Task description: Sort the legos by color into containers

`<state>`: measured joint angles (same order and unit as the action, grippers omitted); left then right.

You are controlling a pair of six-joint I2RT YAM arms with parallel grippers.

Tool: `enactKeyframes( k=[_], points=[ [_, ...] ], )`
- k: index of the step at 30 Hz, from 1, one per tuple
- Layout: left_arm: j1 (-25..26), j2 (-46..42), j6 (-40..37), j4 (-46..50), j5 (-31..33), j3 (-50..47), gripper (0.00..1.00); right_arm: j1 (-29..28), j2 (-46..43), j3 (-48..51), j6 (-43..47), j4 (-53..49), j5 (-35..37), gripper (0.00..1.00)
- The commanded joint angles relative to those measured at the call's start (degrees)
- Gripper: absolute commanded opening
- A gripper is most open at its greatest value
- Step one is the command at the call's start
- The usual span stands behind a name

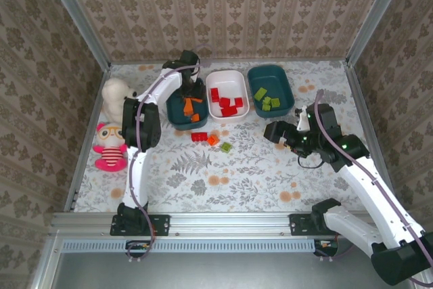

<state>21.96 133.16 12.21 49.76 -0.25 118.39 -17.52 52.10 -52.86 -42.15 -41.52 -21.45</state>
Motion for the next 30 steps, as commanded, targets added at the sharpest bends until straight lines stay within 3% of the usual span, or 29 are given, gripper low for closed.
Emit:
enactKeyframes(
  k=[1,9,15,20,24,30],
  points=[
    [-0.40,-2.91,0.62,1.34,-0.97,0.84,0.74,-0.38,0.64,-2.37,1.73,0.74,-0.97,1.00],
    [-0.43,-14.44,6.78,0.82,0.43,-1.40,0.76,-2.31,3.56,-5.56,5.54,0.06,1.29,0.95],
    [-0.42,-27.60,15.12,-0.58,-0.01,-9.95,0.73,-10.51,9.52,-12.05,11.26,-1.73,8.70,0.91],
    [-0.28,-41.60,24.39,-3.97,-1.59,-26.38,0.69,-18.66,16.07,-16.11,16.99,0.10,13.31,0.87],
    [0.73,-54.29,32.69,-8.20,-2.98,-43.87,0.69,-25.17,24.46,-18.41,26.85,3.78,16.10,0.84],
    [2.26,-72.95,43.45,-10.45,-2.74,-66.74,0.69,-27.43,39.27,-22.25,37.27,10.39,12.55,0.81]
  ],
)
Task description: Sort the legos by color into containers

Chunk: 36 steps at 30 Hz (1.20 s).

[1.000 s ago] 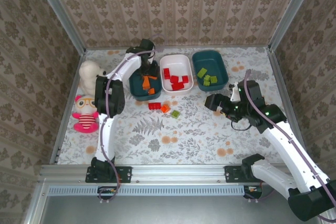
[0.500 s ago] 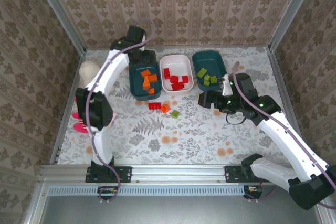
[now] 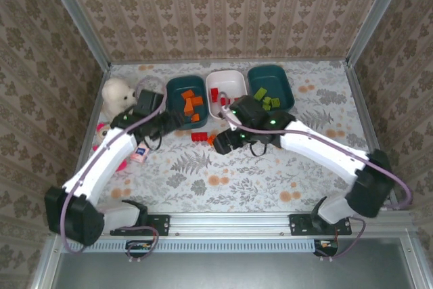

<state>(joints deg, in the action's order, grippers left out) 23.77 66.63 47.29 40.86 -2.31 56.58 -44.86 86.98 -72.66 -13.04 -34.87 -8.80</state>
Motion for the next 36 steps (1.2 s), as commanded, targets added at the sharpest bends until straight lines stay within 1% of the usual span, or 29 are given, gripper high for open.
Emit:
enactKeyframes(
  k=[1,3,6,9,12,18,27,32,36],
  points=[
    [0.57,-9.32,10.04,-0.91,-0.71,-7.69,0.69,-0.24,6.61,-2.89,9.39,6.41,-0.37,0.81],
    [0.65,-14.31,12.21,0.32,-0.64,-11.79,0.69,-0.48,10.81,-4.14,11.88,8.49,0.27,0.81],
    [0.66,-21.16,14.52,3.47,0.30,-15.09,0.69,-0.97,17.85,-8.20,14.84,8.06,3.70,0.83],
    [0.66,-26.02,15.30,6.38,1.17,-15.80,0.68,-1.04,22.18,-10.48,16.48,9.54,6.31,0.86],
    [0.66,-28.46,15.00,9.58,1.77,-15.04,0.68,-1.10,25.73,-13.08,17.53,10.02,7.62,0.88],
    [0.78,-30.65,14.50,13.85,2.06,-13.72,0.68,-1.32,31.32,-16.62,18.93,10.66,9.47,0.89],
    [0.76,-30.03,14.15,14.04,1.16,-12.91,0.67,-1.41,37.56,-22.87,18.06,9.73,8.43,0.89],
    [0.81,-28.90,13.27,14.12,0.64,-12.19,0.67,-1.66,39.65,-25.52,17.35,8.23,6.07,0.84],
    [0.81,-28.83,13.07,14.09,0.89,-12.19,0.67,-2.38,39.72,-25.70,17.19,7.24,4.85,0.77]
  ],
)
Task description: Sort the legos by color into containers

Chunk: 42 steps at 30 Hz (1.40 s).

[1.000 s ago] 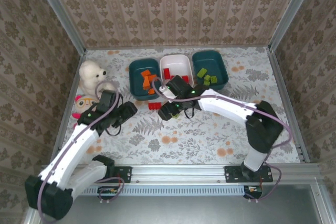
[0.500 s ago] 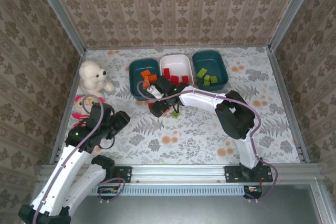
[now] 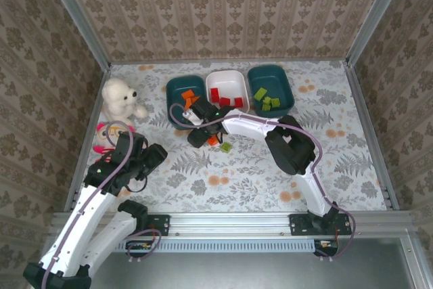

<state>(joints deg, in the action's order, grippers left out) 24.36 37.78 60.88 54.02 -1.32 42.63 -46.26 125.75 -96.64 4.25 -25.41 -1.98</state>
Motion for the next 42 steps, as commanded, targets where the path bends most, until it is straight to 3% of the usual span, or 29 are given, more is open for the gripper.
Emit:
enactKeyframes(
  k=[1,7,21,27,34,42],
  points=[
    [0.22,0.02,-0.50,0.83,-0.08,1.67,0.67,-1.29,0.77,-1.67,-0.21,-2.38,-2.19,0.74],
    [0.18,0.03,-0.17,-0.24,-0.26,0.82,0.67,-3.10,-0.16,-0.99,0.32,-3.19,-0.98,0.63],
    [0.18,0.58,-0.32,-1.03,-0.66,0.96,0.67,-3.96,3.49,-4.16,1.38,-8.26,7.94,0.49],
    [0.17,0.41,-0.77,-0.30,-0.52,1.57,0.67,-4.38,2.92,-4.22,1.46,-8.13,7.69,0.35],
    [0.21,0.41,-0.72,-0.40,-0.52,1.58,0.67,-5.30,-0.60,-4.15,0.91,-8.17,7.06,0.20],
    [0.33,0.69,-1.44,-2.49,-1.20,1.64,0.67,-5.20,-9.15,-3.12,-2.66,-9.14,5.47,0.16]
  ],
)
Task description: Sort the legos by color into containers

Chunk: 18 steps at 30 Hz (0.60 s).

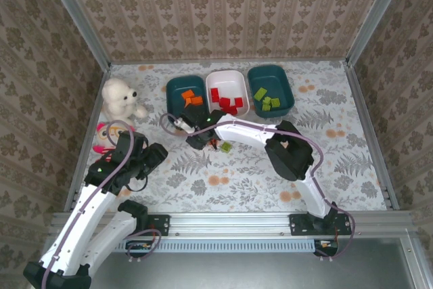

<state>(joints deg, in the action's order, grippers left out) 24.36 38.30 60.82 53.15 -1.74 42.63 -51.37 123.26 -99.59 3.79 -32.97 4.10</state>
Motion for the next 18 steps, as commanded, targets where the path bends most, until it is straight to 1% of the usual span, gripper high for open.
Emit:
enactKeyframes(
  k=[1,3,6,7,8,13,15,18],
  points=[
    [0.34,0.61,-1.78,-2.47,-1.23,1.72,0.67,0.24,-8.46,0.26,-2.76,-1.51,-0.53,0.16],
    [0.55,1.98,-2.81,-4.75,-2.72,1.80,0.67,1.48,-11.56,0.86,-4.36,-1.07,-0.58,0.16],
    [1.45,5.33,-4.08,-9.40,-4.47,2.48,0.67,5.51,-13.56,0.13,-8.07,-0.54,-0.76,0.16],
    [3.56,6.60,-4.56,-10.77,-4.58,2.97,0.67,7.25,-13.40,-0.53,-9.46,-0.33,-0.76,0.16],
    [4.20,8.00,-4.94,-11.97,-4.72,3.40,0.67,8.75,-13.01,-1.15,-10.58,-0.01,-0.76,0.16],
    [7.21,15.69,-7.97,-16.35,-5.47,7.38,0.67,15.92,-6.17,-6.91,-15.41,1.86,1.47,0.16],
    [8.05,18.34,-9.26,-17.05,-5.56,9.08,0.67,18.10,-2.59,-10.07,-17.18,1.86,2.26,0.16],
    [8.92,21.88,-11.27,-17.56,-5.73,11.35,0.67,20.71,3.02,-14.44,-19.73,4.87,2.25,0.16]
  ],
)
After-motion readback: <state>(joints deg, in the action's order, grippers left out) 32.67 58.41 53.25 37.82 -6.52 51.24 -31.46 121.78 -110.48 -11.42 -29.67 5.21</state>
